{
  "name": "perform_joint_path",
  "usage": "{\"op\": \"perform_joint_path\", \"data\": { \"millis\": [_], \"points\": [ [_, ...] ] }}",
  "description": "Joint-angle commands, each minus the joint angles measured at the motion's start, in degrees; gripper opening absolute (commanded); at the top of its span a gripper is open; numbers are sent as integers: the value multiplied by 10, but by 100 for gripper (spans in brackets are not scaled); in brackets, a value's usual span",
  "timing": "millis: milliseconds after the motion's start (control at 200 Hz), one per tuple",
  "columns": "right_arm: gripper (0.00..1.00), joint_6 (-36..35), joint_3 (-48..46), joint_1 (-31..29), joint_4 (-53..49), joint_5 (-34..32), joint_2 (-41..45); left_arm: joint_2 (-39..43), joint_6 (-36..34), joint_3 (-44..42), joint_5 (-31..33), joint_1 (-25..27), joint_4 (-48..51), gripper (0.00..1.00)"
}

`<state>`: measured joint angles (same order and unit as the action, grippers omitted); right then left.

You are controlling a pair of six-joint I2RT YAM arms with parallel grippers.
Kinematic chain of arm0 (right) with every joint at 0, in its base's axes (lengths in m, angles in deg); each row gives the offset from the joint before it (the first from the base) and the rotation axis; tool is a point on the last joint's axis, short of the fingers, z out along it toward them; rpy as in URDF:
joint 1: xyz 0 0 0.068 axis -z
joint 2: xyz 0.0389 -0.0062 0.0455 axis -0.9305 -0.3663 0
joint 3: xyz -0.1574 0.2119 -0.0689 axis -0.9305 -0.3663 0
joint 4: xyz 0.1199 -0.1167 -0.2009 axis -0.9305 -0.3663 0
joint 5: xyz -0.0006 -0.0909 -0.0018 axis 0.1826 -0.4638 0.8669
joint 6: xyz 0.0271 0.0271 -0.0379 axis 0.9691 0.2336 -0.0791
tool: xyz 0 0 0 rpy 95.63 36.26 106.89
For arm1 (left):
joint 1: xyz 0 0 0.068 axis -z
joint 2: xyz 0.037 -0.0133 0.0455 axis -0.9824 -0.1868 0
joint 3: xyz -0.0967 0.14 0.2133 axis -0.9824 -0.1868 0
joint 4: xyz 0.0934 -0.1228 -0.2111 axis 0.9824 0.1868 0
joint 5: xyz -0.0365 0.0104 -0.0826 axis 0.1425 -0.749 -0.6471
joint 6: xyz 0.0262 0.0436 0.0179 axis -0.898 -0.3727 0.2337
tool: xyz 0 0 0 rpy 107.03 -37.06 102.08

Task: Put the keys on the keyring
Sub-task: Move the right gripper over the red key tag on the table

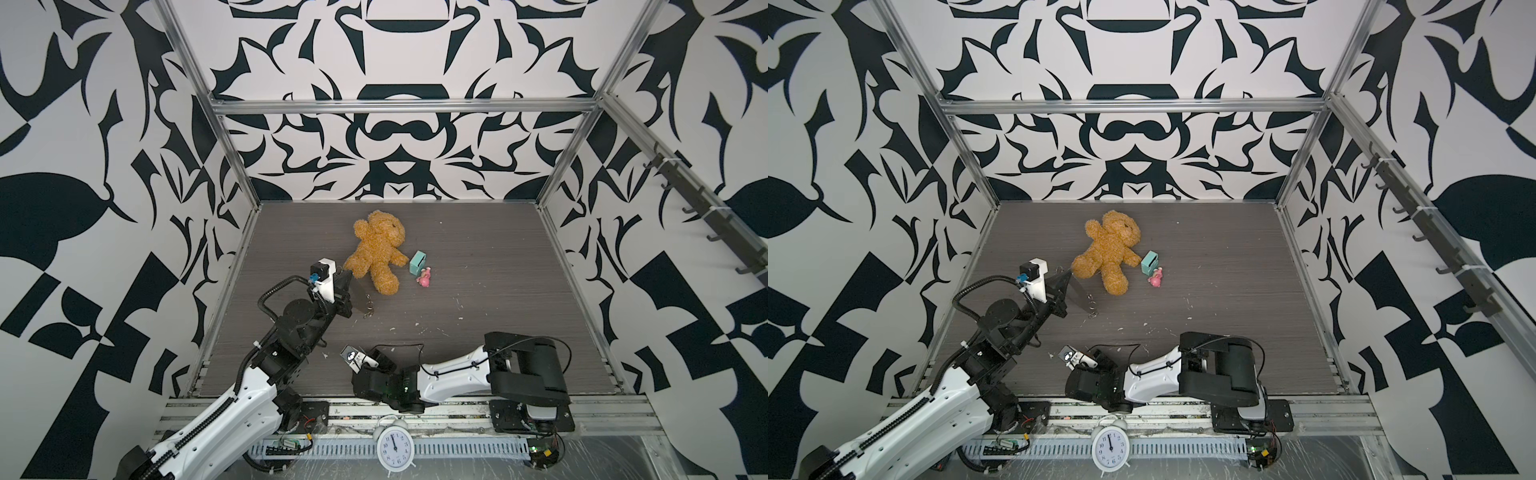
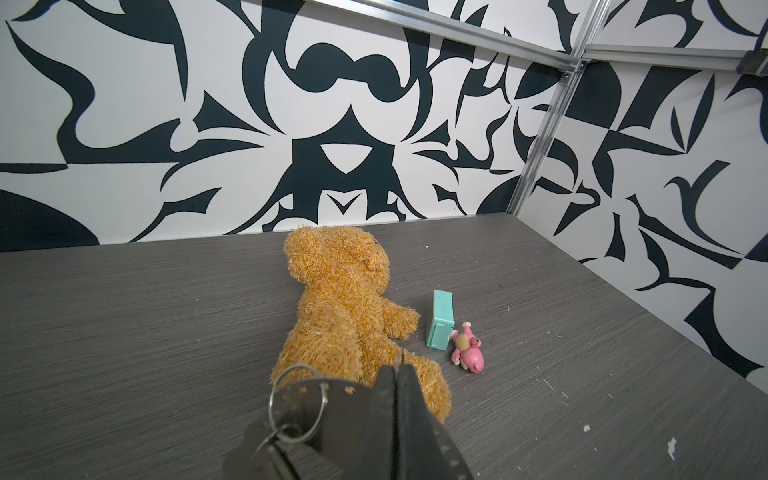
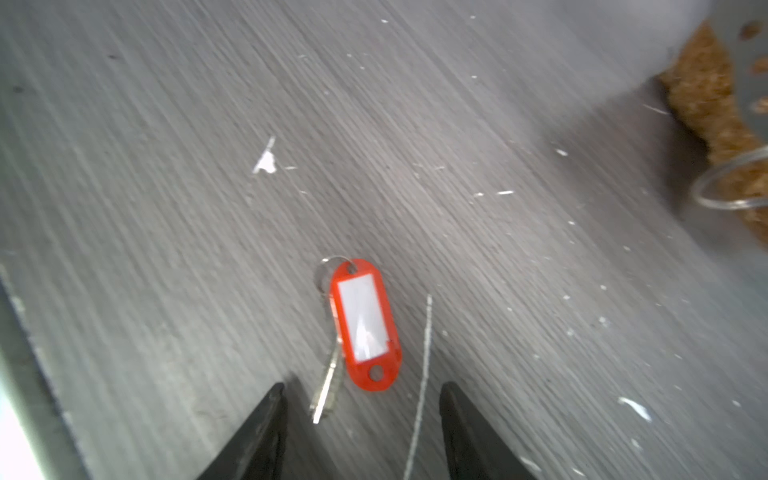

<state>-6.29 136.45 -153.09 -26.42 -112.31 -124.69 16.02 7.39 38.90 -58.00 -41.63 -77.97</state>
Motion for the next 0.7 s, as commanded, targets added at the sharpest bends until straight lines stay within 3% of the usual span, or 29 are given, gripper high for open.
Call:
{"op": "perform_joint_path", "data": {
  "millis": [0, 155, 695],
  "points": [
    [60, -8, -12, -1, -41, -58, 10, 13, 8, -2, 9, -2, -27, 0],
    [59, -8, -16, 1, -46, -84, 10, 20, 7, -4, 11, -2, -28, 0],
    [54, 8, -2, 38, -29, -34, -19, 16, 5, -2, 11, -1, -28, 0]
  ]
}}
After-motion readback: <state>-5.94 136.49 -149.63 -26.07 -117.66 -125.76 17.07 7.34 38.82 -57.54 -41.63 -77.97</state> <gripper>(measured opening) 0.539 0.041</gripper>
